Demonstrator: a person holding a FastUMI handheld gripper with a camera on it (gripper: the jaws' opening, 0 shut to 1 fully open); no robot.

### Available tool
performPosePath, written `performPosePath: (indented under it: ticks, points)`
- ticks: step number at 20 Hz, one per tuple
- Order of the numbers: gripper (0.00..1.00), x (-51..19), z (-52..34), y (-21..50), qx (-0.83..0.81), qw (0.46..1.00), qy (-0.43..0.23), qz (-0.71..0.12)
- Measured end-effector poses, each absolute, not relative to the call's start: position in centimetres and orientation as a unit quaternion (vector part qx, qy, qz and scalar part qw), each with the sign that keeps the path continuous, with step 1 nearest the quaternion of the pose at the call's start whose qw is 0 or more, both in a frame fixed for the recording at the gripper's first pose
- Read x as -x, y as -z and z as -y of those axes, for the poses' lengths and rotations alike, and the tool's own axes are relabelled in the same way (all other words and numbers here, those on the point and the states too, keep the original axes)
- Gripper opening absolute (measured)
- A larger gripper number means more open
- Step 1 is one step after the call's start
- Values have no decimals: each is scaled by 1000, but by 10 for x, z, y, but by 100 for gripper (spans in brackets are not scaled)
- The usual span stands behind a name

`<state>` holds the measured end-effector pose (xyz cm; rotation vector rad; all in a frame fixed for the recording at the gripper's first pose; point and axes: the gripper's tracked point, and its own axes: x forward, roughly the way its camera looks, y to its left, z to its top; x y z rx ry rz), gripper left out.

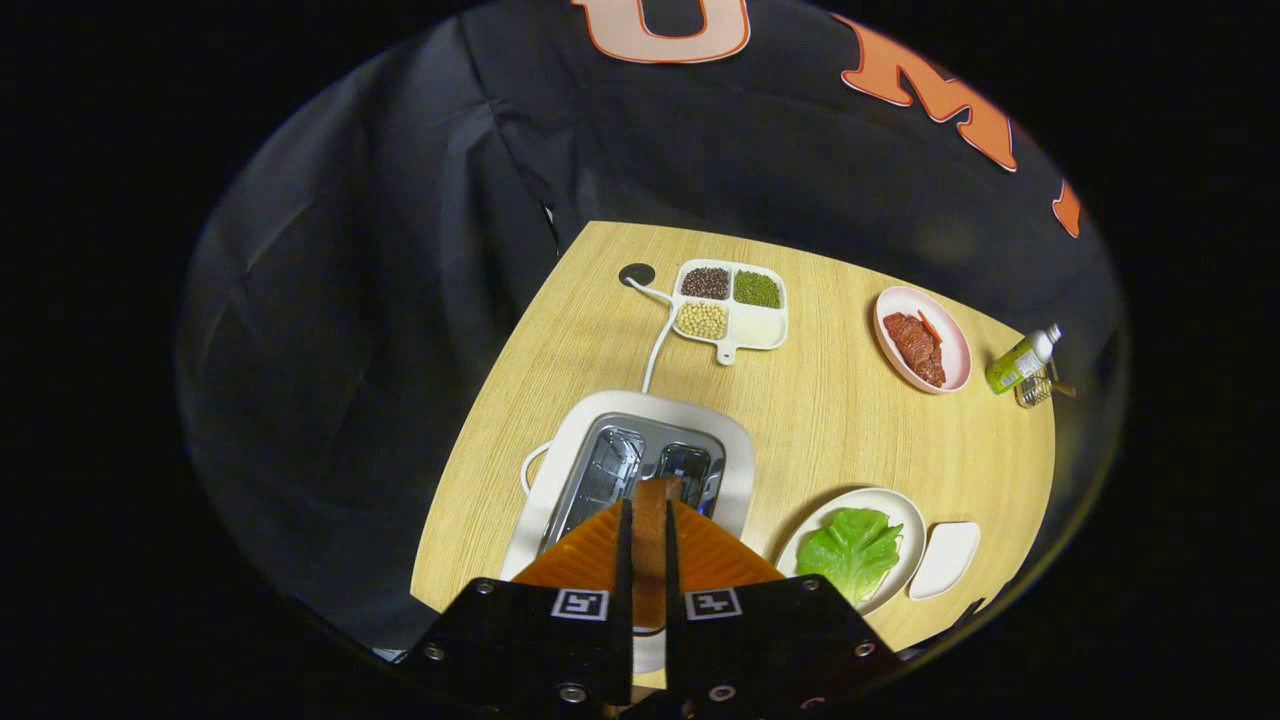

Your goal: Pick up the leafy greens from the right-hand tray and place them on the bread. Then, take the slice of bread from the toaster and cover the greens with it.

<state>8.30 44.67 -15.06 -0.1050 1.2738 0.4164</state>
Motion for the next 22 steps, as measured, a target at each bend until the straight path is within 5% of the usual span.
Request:
performPosePath:
  ticks: [13,22]
  points:
    - [6,-114,-339,57,-191,816,-218,-501]
    - [6,-91,-231,129,-318,772,-186,-517]
